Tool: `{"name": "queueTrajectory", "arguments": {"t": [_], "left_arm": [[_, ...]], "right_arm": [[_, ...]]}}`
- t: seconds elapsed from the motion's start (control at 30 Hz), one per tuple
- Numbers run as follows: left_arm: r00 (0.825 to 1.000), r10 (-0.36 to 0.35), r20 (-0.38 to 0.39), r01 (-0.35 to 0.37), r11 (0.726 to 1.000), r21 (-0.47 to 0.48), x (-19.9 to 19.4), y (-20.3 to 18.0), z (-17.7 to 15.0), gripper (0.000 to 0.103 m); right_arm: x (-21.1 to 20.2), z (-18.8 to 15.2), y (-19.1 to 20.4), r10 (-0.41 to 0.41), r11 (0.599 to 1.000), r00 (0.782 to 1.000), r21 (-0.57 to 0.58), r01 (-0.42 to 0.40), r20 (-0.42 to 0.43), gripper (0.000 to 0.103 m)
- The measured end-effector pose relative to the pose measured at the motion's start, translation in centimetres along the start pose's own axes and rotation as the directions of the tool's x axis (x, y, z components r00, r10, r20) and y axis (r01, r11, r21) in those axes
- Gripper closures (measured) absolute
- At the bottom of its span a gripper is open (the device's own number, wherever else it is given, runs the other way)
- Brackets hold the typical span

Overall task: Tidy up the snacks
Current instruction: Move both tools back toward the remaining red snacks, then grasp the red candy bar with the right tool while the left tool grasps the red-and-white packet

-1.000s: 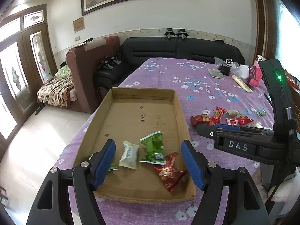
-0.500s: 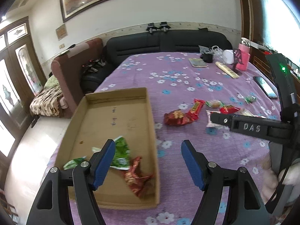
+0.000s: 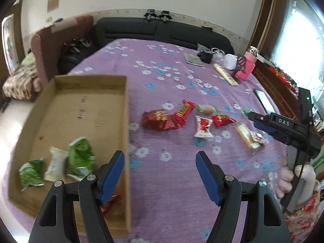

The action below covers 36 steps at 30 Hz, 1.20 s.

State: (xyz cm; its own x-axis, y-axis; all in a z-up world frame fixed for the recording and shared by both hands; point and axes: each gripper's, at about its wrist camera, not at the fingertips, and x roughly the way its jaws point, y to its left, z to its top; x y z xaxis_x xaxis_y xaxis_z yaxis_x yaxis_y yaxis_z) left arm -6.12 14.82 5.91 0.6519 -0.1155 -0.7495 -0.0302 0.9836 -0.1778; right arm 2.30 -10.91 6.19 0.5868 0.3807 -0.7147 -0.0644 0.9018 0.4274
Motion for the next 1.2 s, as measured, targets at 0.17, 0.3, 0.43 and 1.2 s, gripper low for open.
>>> {"name": "queueTrajectory", "arguments": {"t": [0.17,0.3,0.43,1.2], "left_arm": [[0.997,-0.071,-0.036,0.071,0.997,-0.006,1.5,-1.0,0.2,0.027],[0.992,-0.11,-0.064,0.109,0.994,-0.016,2.1,-1.3,0.2,0.027],[0.989,-0.129,-0.075,0.126,0.991,-0.032,2.2,-1.0,0.2,0.027],[0.975,-0.207,-0.085,0.213,0.975,0.066,5.8,-6.2,2.7,0.027]], "right_arm": [[2.4,1.6,1.9,-0.017,0.995,0.999,-0.1,0.014,-0.029,0.057],[5.5,2.9,2.9,0.026,0.989,0.997,-0.145,-0.035,-0.067,0.057],[8.6,3.2,2.7,0.084,0.987,0.983,-0.123,-0.105,-0.166,0.057],[6.1,-1.0,4.9,-0.053,0.934,0.993,-0.357,0.011,-0.108,0.086]]}}
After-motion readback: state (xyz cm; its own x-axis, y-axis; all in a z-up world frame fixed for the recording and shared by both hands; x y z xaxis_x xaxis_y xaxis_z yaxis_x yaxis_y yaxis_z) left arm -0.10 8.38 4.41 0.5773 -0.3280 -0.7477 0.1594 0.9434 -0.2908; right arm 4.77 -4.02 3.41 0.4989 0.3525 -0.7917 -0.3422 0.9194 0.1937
